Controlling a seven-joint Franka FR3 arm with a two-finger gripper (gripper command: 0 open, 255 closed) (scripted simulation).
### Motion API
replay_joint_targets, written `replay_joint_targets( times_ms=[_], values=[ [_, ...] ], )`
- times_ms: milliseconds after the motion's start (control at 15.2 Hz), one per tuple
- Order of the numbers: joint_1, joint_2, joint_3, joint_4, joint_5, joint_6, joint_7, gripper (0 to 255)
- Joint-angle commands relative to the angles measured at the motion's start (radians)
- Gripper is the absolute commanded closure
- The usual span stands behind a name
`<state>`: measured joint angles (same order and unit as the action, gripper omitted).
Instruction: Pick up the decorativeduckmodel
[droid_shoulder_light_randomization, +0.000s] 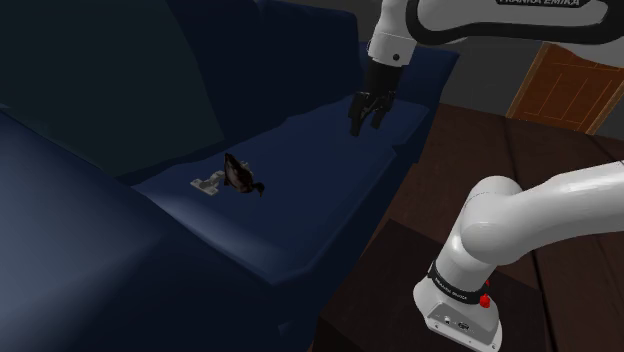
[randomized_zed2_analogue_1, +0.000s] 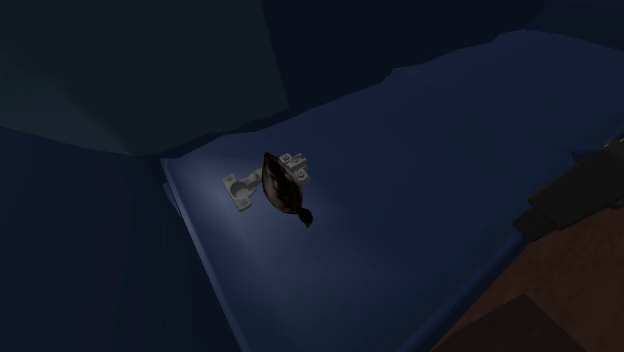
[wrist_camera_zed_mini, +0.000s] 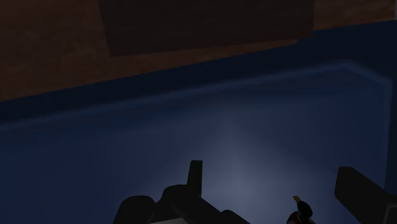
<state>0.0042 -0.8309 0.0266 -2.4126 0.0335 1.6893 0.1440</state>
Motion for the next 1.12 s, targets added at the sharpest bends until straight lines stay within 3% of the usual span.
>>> replay_joint_targets(
  times_ms=[0, 528, 1056],
  values=[
    [0.0, 0.0, 0.0, 0.0, 0.0, 0.0, 0.0, 0],
    [0.023, 0.228, 0.062, -0.016, 0.049, 0.263, 0.06, 0],
    [0.037, 0.509, 0.12, 0.06, 0.066, 0.489, 0.118, 0]
  ],
)
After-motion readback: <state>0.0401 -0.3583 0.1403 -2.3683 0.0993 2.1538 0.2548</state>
